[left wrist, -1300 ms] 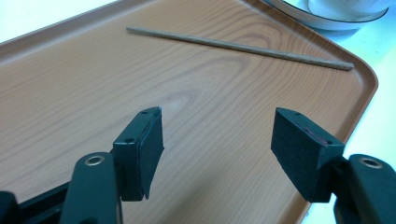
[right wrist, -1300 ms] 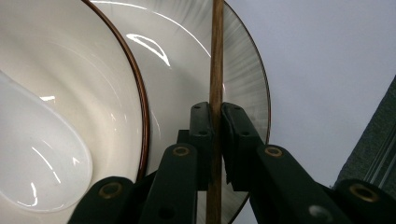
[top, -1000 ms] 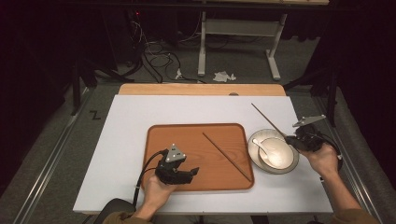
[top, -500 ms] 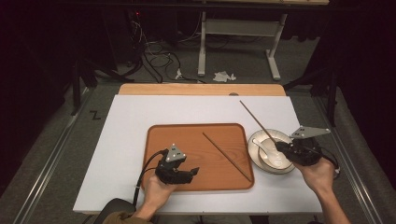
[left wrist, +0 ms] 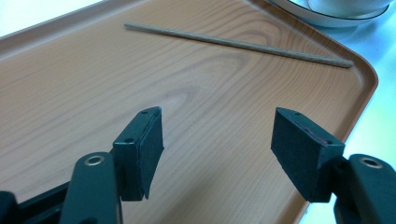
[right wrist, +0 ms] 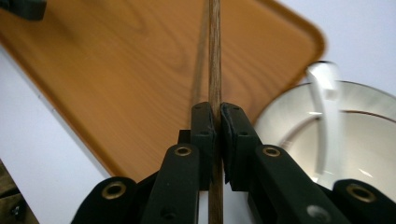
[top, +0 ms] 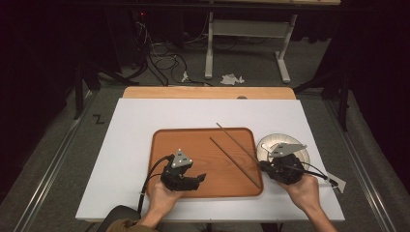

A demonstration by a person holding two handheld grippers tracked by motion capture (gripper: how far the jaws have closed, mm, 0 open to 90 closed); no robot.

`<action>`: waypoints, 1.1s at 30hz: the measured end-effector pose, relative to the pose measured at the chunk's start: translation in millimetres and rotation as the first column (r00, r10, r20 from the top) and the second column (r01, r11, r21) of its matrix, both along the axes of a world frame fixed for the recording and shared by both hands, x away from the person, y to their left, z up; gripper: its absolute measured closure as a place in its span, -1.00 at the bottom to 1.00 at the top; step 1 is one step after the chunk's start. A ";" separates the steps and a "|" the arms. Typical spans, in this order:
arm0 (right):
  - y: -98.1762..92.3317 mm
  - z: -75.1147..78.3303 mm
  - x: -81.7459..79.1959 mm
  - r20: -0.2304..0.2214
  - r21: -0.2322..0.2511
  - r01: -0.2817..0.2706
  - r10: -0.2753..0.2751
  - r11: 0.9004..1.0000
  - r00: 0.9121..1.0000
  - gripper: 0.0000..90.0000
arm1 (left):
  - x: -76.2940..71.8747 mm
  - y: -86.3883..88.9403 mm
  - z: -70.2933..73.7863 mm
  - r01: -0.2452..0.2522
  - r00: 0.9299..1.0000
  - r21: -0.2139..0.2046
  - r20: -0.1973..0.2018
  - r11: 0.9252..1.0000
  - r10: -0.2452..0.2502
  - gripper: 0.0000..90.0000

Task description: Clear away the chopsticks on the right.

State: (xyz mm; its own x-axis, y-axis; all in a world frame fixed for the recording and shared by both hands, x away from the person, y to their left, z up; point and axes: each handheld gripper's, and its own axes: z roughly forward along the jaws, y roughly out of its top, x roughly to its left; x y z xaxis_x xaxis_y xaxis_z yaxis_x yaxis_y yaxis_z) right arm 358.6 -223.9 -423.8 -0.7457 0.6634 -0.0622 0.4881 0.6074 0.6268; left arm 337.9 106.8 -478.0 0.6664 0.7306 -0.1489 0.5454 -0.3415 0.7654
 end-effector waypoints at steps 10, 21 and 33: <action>25.7 -26.8 5.8 -0.084 -0.050 -0.010 0.006 0.999 0.996 0.89 | 0.5 -1.8 -1.1 0.008 1.000 0.012 -0.006 1.000 -0.008 -0.24; 38.2 -43.7 9.3 -0.128 -0.098 -0.010 -0.003 0.995 0.992 0.89 | 0.7 -2.4 -1.7 0.009 1.000 0.014 -0.008 1.000 -0.009 -0.25; 45.9 -55.5 15.0 -0.164 -0.132 -0.007 -0.015 0.991 0.986 0.89 | 0.5 -3.5 -2.3 0.014 1.000 0.023 -0.011 1.000 -0.014 -0.25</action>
